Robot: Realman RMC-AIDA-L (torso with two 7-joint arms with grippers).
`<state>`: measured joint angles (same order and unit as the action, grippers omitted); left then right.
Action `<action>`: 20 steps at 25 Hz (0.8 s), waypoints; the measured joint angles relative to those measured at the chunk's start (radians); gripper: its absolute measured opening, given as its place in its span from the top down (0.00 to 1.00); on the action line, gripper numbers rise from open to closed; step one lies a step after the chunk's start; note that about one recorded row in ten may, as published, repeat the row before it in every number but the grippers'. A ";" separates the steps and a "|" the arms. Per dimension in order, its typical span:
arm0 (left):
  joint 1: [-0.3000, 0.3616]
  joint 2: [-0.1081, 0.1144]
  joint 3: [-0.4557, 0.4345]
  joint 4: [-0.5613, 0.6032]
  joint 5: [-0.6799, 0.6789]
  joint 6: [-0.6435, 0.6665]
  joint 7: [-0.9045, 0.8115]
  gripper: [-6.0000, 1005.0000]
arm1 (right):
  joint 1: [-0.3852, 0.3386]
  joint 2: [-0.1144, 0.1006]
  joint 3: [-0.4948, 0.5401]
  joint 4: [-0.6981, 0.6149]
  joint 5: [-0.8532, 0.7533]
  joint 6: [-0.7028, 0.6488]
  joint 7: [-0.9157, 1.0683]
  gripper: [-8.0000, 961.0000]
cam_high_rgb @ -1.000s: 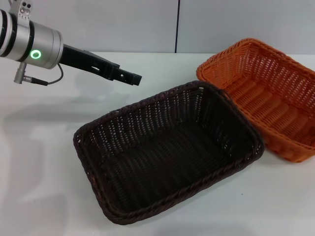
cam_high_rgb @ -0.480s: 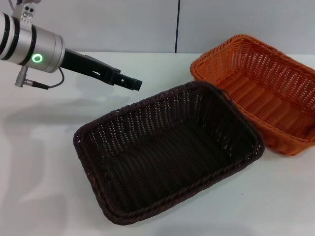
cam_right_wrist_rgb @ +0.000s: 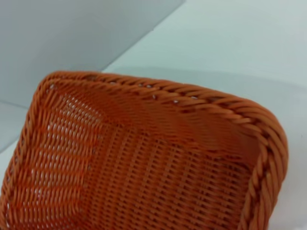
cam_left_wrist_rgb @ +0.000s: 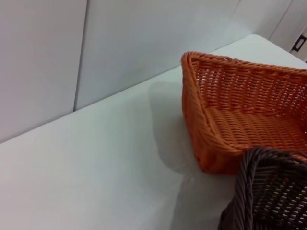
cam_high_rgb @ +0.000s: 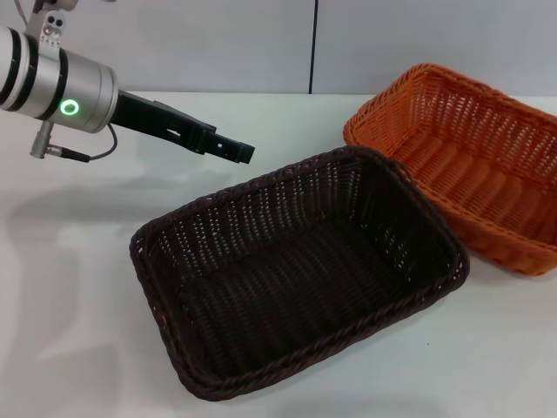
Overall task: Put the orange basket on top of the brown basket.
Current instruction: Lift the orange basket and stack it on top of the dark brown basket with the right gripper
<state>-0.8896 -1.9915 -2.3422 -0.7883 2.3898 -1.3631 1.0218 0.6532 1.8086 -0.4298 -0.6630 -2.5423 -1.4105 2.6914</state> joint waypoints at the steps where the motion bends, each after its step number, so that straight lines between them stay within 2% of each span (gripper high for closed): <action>1: 0.000 0.000 0.000 0.000 0.000 0.000 0.000 0.14 | 0.000 0.000 0.000 0.000 0.000 0.000 0.000 0.64; 11: 0.000 -0.005 -0.001 0.008 0.000 0.020 0.001 0.14 | -0.026 0.014 0.011 -0.011 0.044 0.064 -0.008 0.68; 20: 0.002 -0.009 0.000 0.012 0.000 0.040 0.001 0.14 | -0.073 0.024 0.011 -0.037 0.196 0.118 -0.038 0.70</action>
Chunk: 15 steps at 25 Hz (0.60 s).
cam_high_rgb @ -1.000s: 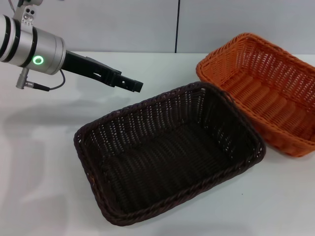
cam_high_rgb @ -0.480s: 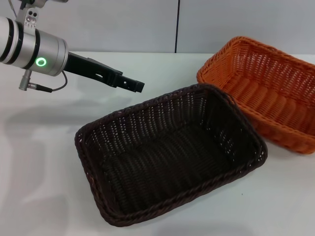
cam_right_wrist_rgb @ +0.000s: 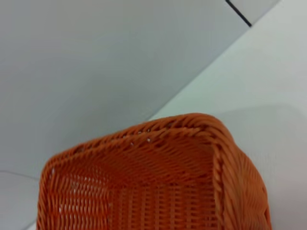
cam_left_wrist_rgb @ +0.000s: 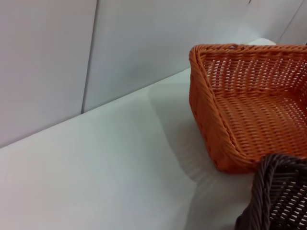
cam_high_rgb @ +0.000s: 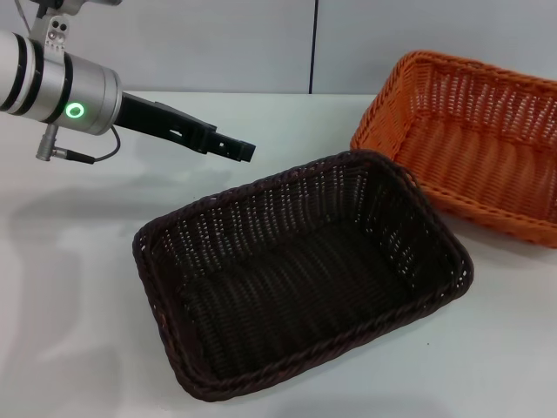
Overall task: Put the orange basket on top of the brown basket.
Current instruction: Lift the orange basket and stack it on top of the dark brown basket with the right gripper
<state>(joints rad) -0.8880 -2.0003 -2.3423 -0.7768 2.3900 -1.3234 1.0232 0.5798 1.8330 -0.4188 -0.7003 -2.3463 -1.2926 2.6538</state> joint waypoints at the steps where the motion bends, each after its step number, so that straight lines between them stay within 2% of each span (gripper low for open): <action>1: 0.000 0.000 0.000 0.000 0.000 0.002 0.000 0.14 | 0.000 0.000 0.000 0.000 0.000 0.000 0.000 0.70; 11: -0.003 0.000 -0.008 0.005 0.001 0.042 0.000 0.14 | -0.026 0.005 0.002 -0.011 0.142 0.025 -0.064 0.72; 15: -0.004 -0.001 -0.009 0.009 0.000 0.057 0.000 0.14 | -0.056 0.004 0.002 -0.013 0.265 0.029 -0.105 0.72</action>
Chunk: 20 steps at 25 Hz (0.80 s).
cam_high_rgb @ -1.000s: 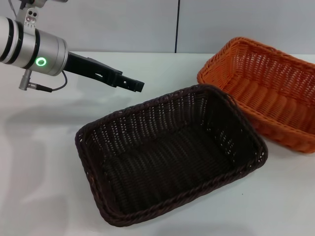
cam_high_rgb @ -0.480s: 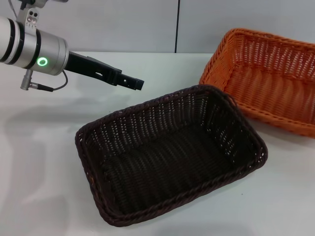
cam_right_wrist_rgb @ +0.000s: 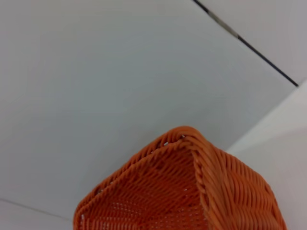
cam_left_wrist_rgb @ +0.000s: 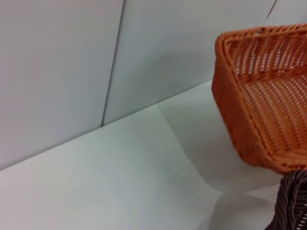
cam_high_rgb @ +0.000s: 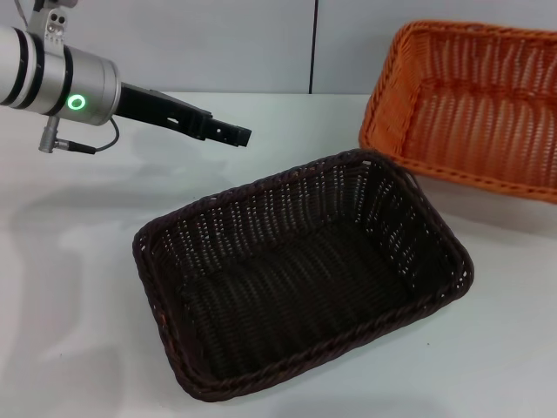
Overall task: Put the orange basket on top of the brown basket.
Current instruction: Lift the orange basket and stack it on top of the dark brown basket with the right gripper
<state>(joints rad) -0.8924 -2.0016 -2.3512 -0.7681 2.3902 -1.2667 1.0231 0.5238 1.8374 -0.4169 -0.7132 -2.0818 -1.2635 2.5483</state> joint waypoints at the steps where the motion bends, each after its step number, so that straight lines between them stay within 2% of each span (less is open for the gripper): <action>1: -0.001 -0.002 0.000 0.000 0.000 0.006 -0.001 0.14 | -0.006 0.000 0.000 -0.001 0.020 0.000 -0.007 0.72; 9: 0.001 -0.013 -0.003 -0.003 -0.001 0.054 -0.008 0.14 | -0.045 -0.002 0.000 -0.007 0.215 -0.017 -0.081 0.70; 14: 0.004 -0.020 -0.015 -0.005 -0.003 0.082 -0.009 0.14 | -0.042 0.007 -0.007 -0.016 0.318 -0.122 -0.126 0.68; 15: 0.004 -0.020 -0.015 -0.003 -0.004 0.089 -0.009 0.14 | -0.030 0.019 -0.010 -0.029 0.334 -0.176 -0.133 0.68; 16: 0.004 -0.020 -0.015 -0.001 -0.005 0.091 -0.009 0.14 | -0.030 0.019 -0.010 -0.029 0.334 -0.176 -0.133 0.68; 18: 0.004 -0.021 -0.016 0.000 -0.007 0.097 -0.009 0.14 | -0.010 0.048 -0.012 -0.059 0.338 -0.251 -0.139 0.67; 19: 0.004 -0.021 -0.016 0.000 -0.007 0.097 -0.009 0.14 | -0.010 0.048 -0.012 -0.059 0.338 -0.251 -0.139 0.67; 20: 0.003 -0.021 -0.016 0.000 -0.008 0.099 -0.009 0.14 | 0.000 0.079 -0.017 -0.085 0.338 -0.290 -0.140 0.67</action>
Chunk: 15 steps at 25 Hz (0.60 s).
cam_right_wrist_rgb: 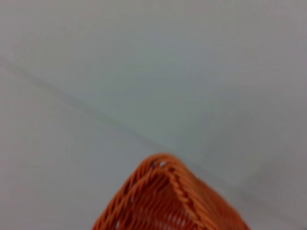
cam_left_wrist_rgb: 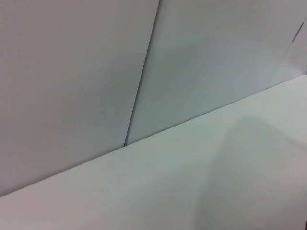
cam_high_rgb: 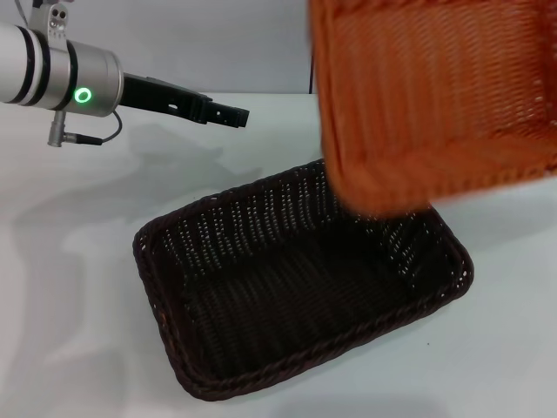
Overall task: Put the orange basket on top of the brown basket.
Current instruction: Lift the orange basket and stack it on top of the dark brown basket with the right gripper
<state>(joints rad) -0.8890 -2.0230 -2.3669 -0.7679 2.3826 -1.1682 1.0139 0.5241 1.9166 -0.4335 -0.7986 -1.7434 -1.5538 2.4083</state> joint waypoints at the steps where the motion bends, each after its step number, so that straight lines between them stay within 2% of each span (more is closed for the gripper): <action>1: -0.001 -0.002 0.000 0.000 0.000 0.002 0.000 0.14 | 0.000 0.000 0.000 0.000 0.000 0.000 0.000 0.66; 4: -0.002 -0.003 0.000 0.000 -0.001 0.004 0.000 0.14 | 0.004 0.046 -0.027 -0.040 0.000 -0.034 -0.001 0.65; 5: -0.002 -0.004 0.000 0.000 0.000 0.006 -0.001 0.14 | 0.001 0.081 -0.062 -0.069 0.001 -0.040 -0.001 0.65; 6: -0.002 -0.004 0.000 0.000 0.000 0.006 -0.001 0.14 | 0.001 0.081 -0.062 -0.069 0.001 -0.040 -0.001 0.65; 7: -0.005 -0.005 0.000 0.000 -0.001 0.006 -0.002 0.14 | -0.004 0.110 -0.090 -0.078 0.001 -0.036 -0.012 0.64; 8: -0.005 -0.005 0.000 0.000 -0.001 0.006 -0.002 0.14 | -0.004 0.110 -0.090 -0.078 0.001 -0.036 -0.012 0.64; 10: -0.006 -0.006 0.001 0.000 -0.001 0.006 -0.002 0.14 | -0.004 0.142 -0.119 -0.056 0.001 -0.027 -0.051 0.64; 13: -0.006 -0.006 0.001 0.000 -0.001 0.006 -0.002 0.14 | 0.001 0.150 -0.138 -0.018 0.003 -0.018 -0.078 0.63; 15: -0.007 -0.011 0.009 0.003 -0.001 0.014 -0.002 0.14 | 0.007 0.151 -0.192 0.017 0.002 0.013 -0.092 0.62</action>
<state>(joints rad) -0.8957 -2.0338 -2.3576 -0.7646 2.3820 -1.1544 1.0123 0.5310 2.0676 -0.6250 -0.7815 -1.7415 -1.5411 2.3161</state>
